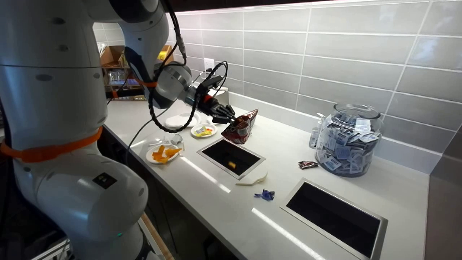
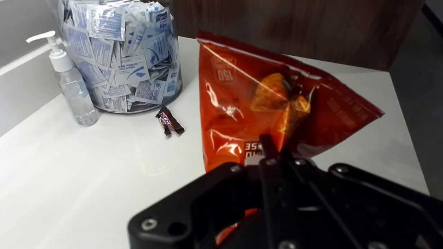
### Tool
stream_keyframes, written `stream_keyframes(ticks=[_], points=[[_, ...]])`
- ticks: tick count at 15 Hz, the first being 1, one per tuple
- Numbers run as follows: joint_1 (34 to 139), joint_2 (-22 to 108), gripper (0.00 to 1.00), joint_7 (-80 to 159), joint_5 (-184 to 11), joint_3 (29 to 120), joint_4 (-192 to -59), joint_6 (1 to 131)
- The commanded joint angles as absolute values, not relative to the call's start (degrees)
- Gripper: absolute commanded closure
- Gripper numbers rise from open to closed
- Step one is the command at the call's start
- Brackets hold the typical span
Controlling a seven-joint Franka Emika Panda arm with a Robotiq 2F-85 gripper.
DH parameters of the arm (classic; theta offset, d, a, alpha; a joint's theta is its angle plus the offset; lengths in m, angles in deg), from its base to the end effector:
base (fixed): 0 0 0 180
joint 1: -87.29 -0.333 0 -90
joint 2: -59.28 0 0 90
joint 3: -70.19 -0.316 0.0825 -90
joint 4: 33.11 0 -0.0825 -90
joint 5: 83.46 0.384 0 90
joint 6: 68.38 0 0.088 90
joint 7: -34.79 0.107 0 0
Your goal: Empty the packet of doritos into the trash can on the left
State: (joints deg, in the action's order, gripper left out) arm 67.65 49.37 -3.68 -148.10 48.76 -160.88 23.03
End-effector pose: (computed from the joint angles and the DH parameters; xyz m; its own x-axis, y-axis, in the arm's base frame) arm 0.4268 0.2452 0.3043 -0.1267 0.3437 -0.9305 0.9275 0.3736 0.0117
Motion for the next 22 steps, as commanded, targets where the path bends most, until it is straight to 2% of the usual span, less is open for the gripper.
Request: stream_keyframes(ticks=[1, 9, 16, 22], points=[[68.29, 51.52, 1.00, -3.77, -147.87, 48.75, -162.97, 26.44], [70.50, 57.21, 1.00, -4.50, -144.54, 50.54, -166.30, 33.06], [72.43, 66.08, 1.00, -6.00, -131.86, 54.45, -170.55, 45.98], [71.74, 72.65, 1.00, -8.11, -119.19, 57.41, -174.53, 47.00]])
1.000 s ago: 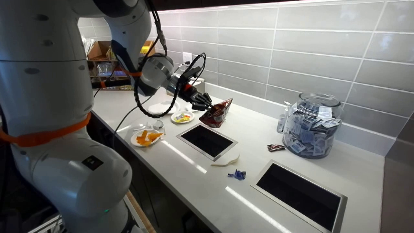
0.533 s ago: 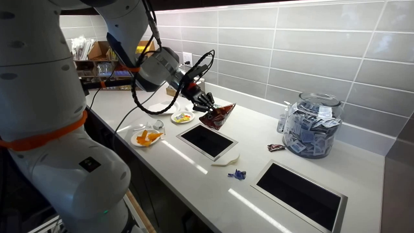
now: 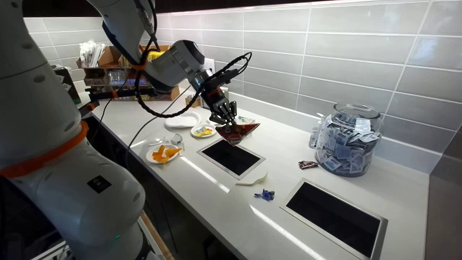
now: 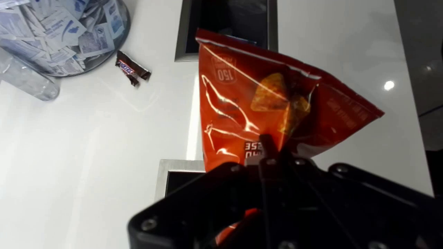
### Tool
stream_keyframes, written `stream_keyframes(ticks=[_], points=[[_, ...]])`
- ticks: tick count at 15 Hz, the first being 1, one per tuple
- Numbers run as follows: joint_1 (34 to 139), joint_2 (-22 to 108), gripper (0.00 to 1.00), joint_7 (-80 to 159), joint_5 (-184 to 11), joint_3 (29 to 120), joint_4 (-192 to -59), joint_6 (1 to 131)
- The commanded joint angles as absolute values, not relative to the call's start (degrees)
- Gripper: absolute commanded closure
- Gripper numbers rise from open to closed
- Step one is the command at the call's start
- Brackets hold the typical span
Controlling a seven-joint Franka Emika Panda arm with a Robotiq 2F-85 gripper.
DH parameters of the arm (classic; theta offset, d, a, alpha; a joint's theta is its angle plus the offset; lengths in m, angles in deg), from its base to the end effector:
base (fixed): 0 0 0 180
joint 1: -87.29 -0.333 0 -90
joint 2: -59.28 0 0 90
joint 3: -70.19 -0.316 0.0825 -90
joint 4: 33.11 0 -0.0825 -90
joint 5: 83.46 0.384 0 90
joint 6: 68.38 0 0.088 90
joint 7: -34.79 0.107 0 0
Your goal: Empty the packet of doritos into the trash can on the left
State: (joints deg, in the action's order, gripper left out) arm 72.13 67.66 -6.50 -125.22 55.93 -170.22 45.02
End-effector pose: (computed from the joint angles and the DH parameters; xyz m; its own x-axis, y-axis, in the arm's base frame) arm 0.4156 0.1861 0.3673 0.0215 0.7789 -0.6268 0.9783 0.1128 0.1737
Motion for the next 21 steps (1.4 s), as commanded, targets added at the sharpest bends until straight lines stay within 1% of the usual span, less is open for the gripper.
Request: stream_keyframes(ticks=[1, 8, 9, 15, 17, 21], points=[[71.67, 73.49, 1.00, -7.91, -117.42, 57.72, -175.12, 46.69], [71.41, 82.00, 1.00, 2.80, -107.38, 59.45, -183.27, 52.51], [71.71, 77.67, 0.99, -0.28, -110.20, 58.93, -178.57, 49.48], [71.48, 80.57, 0.99, 2.41, -108.87, 59.26, -181.52, 50.75], [71.84, 80.95, 1.00, 2.97, -102.97, 61.65, -181.62, 49.67], [73.21, 83.55, 1.00, 3.36, -96.37, 66.24, -184.70, 51.54]])
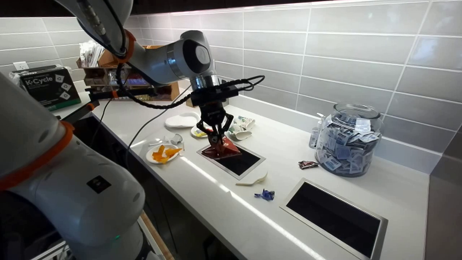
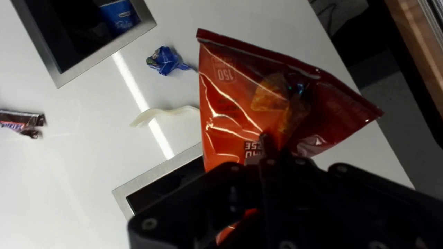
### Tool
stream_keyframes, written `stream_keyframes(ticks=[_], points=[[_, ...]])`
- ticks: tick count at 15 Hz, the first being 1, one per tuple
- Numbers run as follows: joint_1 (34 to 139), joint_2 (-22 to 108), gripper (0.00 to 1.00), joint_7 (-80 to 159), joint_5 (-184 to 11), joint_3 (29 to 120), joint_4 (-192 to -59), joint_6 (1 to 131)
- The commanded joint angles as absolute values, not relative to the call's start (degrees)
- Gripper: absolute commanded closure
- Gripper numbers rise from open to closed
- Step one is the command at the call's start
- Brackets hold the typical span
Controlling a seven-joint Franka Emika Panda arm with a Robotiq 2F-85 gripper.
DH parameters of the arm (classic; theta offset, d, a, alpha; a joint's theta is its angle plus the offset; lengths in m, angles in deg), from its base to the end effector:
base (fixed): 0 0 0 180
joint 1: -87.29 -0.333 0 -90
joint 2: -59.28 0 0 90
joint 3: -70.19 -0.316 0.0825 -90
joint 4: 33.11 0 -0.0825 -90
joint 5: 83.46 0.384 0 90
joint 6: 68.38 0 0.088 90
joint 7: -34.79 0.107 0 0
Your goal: Empty the packet of doritos into the trash can on the left
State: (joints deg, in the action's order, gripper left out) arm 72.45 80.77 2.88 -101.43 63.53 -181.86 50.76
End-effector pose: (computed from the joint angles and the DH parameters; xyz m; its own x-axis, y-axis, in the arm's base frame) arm 0.3691 0.1271 0.3738 0.4582 0.8388 -0.2940 0.8889 -0.4319 0.1531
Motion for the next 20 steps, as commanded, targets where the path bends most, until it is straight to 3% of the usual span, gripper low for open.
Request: stream_keyframes(ticks=[1, 9, 14, 20], points=[[73.48, 84.09, 1.00, 3.73, -94.54, 67.17, -185.13, 51.62], [78.15, 88.25, 1.00, 12.63, -89.12, 71.72, -195.61, 66.58], [81.52, 83.02, 1.00, 19.16, -91.28, 70.76, -191.44, 73.63], [83.75, 80.63, 1.00, 20.91, -91.18, 71.19, -190.91, 73.05]])
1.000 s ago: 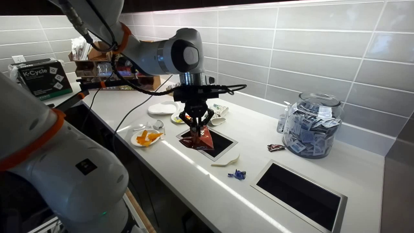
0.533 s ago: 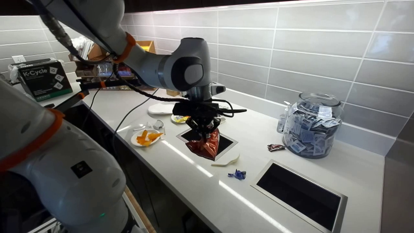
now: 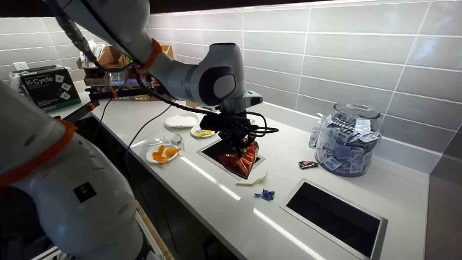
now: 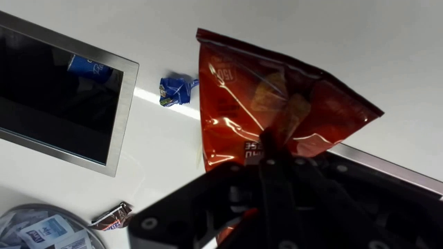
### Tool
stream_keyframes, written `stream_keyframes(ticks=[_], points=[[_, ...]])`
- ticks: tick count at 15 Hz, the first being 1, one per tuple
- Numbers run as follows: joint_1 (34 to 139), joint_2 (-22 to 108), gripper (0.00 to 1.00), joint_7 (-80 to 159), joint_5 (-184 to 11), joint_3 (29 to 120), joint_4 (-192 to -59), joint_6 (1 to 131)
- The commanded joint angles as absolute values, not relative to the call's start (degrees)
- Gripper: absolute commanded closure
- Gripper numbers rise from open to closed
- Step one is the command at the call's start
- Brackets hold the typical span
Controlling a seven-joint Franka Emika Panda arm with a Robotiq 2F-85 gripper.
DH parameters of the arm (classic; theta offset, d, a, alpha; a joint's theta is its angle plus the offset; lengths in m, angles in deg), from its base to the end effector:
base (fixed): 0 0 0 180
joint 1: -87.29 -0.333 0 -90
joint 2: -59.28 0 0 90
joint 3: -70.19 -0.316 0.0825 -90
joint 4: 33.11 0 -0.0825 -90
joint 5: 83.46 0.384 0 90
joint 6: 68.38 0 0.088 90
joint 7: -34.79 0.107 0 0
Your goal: Empty the packet of doritos into the trash can on the left
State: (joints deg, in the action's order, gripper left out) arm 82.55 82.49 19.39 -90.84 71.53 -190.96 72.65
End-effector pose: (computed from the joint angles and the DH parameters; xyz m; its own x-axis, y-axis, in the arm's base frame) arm 0.3811 0.0234 0.3482 0.9061 0.4151 0.0818 0.4060 -0.9075 0.1078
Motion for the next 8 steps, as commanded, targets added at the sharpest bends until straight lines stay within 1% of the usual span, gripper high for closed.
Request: stream_keyframes(ticks=[1, 8], points=[[84.04, 80.12, 1.00, 21.02, -91.29, 71.18, -190.90, 72.92], [84.68, 75.43, 1.00, 19.74, -91.09, 71.48, -191.00, 70.42]])
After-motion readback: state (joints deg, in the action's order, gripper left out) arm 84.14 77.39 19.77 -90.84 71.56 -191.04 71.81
